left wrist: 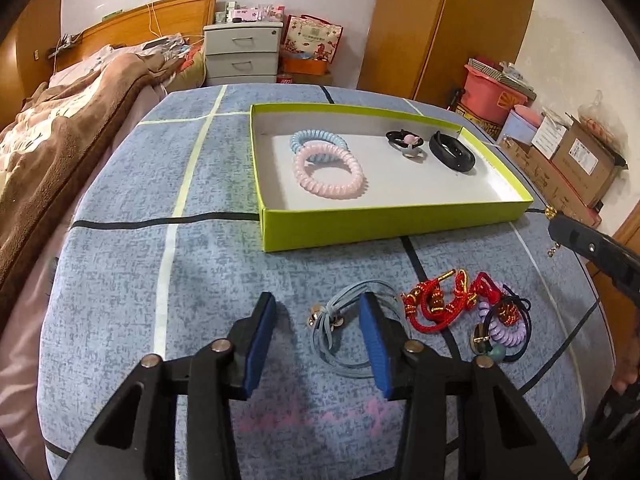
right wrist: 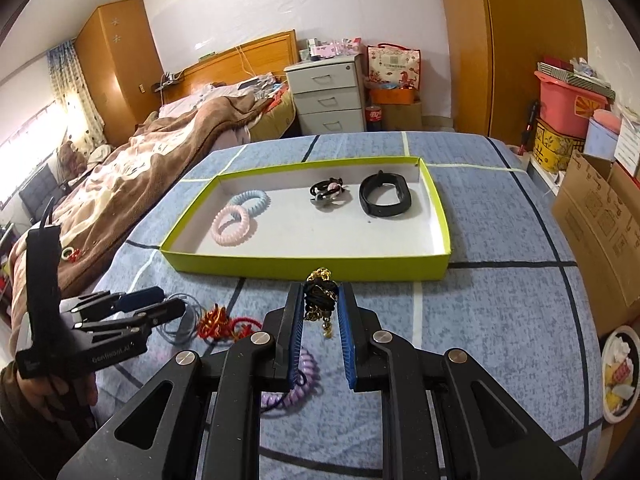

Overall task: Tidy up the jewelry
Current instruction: 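Grasp the gray cord with the left tool while the right tool holds the gold charm, then carry the gray cord with the left tool while the right tool carries the gold charm to the box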

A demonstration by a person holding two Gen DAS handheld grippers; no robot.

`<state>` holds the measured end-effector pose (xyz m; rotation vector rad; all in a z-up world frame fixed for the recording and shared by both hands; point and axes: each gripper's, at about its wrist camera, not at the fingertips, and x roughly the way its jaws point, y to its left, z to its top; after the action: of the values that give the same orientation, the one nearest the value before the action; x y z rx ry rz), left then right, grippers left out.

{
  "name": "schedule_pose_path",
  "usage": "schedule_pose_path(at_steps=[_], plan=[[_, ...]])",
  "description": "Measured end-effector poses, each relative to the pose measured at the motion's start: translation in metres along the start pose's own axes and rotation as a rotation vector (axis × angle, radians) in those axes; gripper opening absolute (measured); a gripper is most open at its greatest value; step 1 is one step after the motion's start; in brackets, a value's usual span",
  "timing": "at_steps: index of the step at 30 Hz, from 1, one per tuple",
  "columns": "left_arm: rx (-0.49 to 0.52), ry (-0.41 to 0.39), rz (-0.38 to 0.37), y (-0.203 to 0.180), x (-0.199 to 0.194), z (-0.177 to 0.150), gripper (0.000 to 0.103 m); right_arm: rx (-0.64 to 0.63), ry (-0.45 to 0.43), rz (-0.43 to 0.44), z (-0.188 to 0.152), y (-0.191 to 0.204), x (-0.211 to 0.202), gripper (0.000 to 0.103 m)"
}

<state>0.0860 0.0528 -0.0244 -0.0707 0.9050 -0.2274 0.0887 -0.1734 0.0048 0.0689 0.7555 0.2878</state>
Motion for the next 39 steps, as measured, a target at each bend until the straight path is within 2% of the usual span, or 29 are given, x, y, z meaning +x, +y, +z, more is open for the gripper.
schedule_pose_path(at_steps=[2,3,6,11,21,24,28,34,39], plan=[[0.011,0.002,0.000,0.000,0.000,0.000,0.030,0.007,0.004,0.001,0.001,0.000,0.003,0.018],[0.012,0.003,-0.006,0.000,0.000,0.000,0.029,0.010,0.008,-0.004,0.002,0.000,0.005,0.018],[0.008,0.011,-0.023,0.001,0.000,0.002,0.018,0.015,0.009,0.000,0.004,0.001,0.007,0.018],[0.013,0.025,-0.037,0.001,-0.002,0.001,0.018,-0.003,0.004,0.031,0.005,0.007,0.009,0.018],[-0.061,-0.040,-0.011,0.002,-0.020,-0.003,0.018,-0.017,0.014,0.057,-0.004,0.000,0.005,0.018],[-0.084,-0.057,0.019,0.005,-0.025,-0.002,0.018,-0.023,0.016,0.065,-0.007,-0.004,0.002,0.018],[-0.101,-0.079,0.009,0.002,-0.034,0.002,0.018,-0.032,0.012,0.075,-0.004,-0.007,-0.003,0.018],[-0.087,-0.105,-0.005,-0.008,-0.042,0.019,0.018,-0.016,-0.006,0.076,0.006,-0.016,-0.010,0.018],[-0.071,-0.124,-0.035,-0.017,-0.041,0.045,0.018,-0.014,-0.026,0.060,0.021,-0.022,-0.010,0.018]])
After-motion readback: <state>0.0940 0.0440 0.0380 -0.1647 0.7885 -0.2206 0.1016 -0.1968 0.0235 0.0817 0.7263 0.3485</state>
